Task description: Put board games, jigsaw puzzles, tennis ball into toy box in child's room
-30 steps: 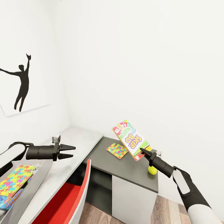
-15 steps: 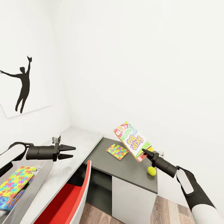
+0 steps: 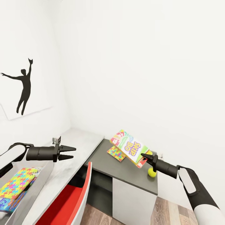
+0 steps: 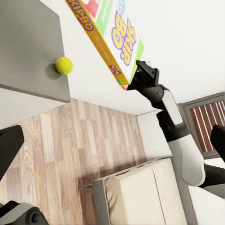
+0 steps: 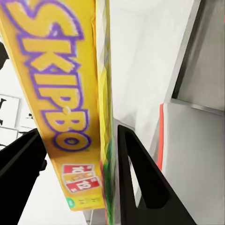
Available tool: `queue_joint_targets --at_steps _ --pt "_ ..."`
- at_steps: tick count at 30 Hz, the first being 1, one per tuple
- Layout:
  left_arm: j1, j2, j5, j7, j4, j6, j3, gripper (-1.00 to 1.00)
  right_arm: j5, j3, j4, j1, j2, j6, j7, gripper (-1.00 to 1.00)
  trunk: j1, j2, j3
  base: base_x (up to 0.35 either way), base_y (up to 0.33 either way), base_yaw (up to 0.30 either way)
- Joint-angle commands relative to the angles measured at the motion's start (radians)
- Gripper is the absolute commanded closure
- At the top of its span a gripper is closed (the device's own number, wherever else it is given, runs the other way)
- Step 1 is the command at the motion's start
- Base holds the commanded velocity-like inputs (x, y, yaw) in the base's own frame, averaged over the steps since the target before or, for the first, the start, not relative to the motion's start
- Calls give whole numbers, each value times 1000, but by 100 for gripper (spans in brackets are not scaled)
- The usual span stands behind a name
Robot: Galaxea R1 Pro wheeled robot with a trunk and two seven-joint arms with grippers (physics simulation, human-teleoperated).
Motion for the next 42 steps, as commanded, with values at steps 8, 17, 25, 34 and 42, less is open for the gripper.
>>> queue_joint_targets --at_steps 8,17,25,34,42 --pt "-2 1 -6 -9 1 0 -3 -100 0 -5 -19 -1 0 -3 3 100 -30 55 23 0 0 0" --pt "-2 -6 -6 -9 1 0 -5 -100 -1 -5 -20 -1 2 -8 2 100 -65 118 53 0 0 181" --pt "-2 -8 -6 -9 0 0 -6 -100 -1 -4 -20 -1 3 -10 3 100 -69 125 56 0 0 284" --pt "-2 -8 -6 -8 -1 0 -6 -100 -1 -4 -20 -1 3 -10 4 100 -103 188 84 0 0 286" --pt "-2 -8 -6 -9 -1 0 -6 -100 -1 -4 -20 0 3 -10 6 100 -134 244 106 0 0 286"
